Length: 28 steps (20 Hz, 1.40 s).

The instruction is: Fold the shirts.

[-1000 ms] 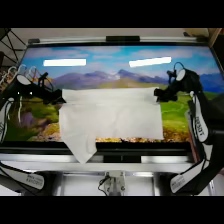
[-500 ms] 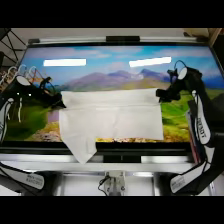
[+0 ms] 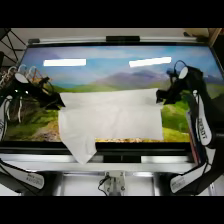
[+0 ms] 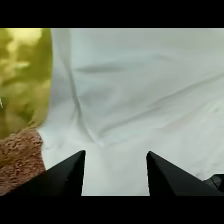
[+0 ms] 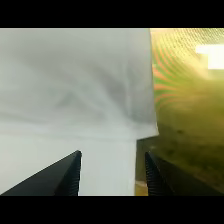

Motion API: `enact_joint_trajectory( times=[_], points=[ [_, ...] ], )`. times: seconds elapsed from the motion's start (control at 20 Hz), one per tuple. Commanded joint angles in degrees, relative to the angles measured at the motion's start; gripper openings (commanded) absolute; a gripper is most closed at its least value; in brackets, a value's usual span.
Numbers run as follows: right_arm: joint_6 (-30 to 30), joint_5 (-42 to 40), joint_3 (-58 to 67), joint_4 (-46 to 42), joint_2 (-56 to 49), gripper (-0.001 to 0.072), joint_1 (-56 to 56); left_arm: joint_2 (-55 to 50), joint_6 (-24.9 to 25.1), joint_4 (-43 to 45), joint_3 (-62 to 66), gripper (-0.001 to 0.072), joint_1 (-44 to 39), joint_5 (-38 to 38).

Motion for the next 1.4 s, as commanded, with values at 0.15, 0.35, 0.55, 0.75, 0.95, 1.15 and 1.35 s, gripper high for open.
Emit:
enact_joint_trajectory(
  times=[0.15,0.35,0.55,0.75,0.95,1.15,1.35],
  points=[
    [-3.0,17.5,-3.8,-5.9,10.8,0.0519,-9.6,12.1,0.6,0.7,-0.2,0.0326,7.0,-10.2],
    [-4.5,14.6,-17.3,-4.3,19.1,0.0518,-15.9,30.2,2.6,0.2,-37.1,0.0482,8.3,3.7],
    [-4.7,8.9,-23.7,-0.4,22.4,0.0518,-15.1,40.7,5.2,-5.1,-59.2,0.0479,8.2,11.9],
    [-4.0,4.6,-23.7,2.5,22.4,0.0518,-13.9,41.0,5.3,-8.0,-65.0,0.0472,7.3,17.1],
    [-4.4,4.3,-23.9,3.7,22.4,0.0518,-13.5,39.3,4.2,-11.2,-65.7,0.0471,2.8,23.5],
    [-6.9,4.8,-29.1,9.5,23.5,0.062,-13.5,38.2,2.3,-12.0,-65.7,0.0055,-0.9,27.0],
    [-7.4,-1.1,-41.6,12.0,25.7,0.062,-13.5,38.2,3.6,-12.0,-65.2,0.003,-0.9,26.8]
  ],
)
